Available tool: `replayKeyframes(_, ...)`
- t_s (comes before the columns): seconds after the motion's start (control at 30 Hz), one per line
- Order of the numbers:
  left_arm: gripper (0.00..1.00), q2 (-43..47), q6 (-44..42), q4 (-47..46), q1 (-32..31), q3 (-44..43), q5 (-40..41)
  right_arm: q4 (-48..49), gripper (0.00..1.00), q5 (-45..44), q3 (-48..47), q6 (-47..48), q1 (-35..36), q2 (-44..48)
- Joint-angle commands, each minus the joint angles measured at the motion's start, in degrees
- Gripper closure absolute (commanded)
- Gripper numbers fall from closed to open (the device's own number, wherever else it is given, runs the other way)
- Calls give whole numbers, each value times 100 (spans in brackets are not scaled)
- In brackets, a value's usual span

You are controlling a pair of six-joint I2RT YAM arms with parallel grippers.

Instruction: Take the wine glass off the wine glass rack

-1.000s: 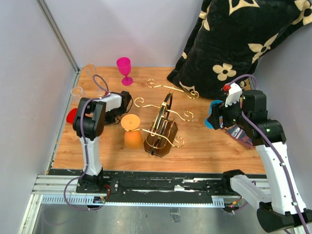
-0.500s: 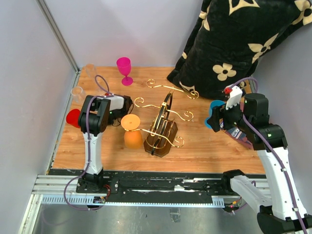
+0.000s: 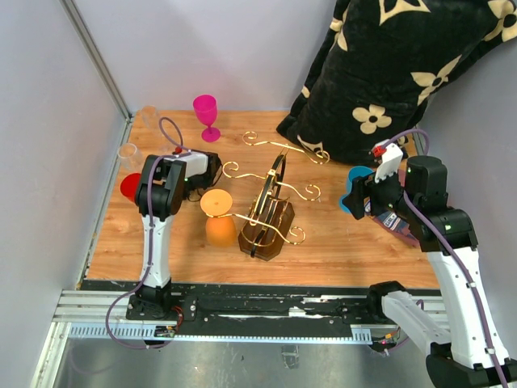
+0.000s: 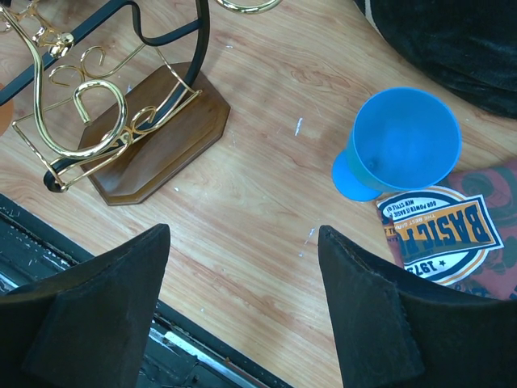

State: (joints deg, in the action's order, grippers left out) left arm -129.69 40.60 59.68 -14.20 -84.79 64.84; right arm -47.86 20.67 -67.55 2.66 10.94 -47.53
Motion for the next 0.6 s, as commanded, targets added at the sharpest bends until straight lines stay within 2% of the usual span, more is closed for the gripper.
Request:
replayKeyframes(0.0, 53, -250, 447, -683, 5, -62, -673, 83, 25, 95, 77, 32, 49, 59)
replayKeyframes(0.2, 36, -168, 145, -1001, -28, 5, -910, 92, 25, 87, 92, 33, 57, 50)
replayKeyframes(0.57, 26, 233, -794, -1945, -279, 176, -2063, 38, 25, 11, 76, 51, 56, 34)
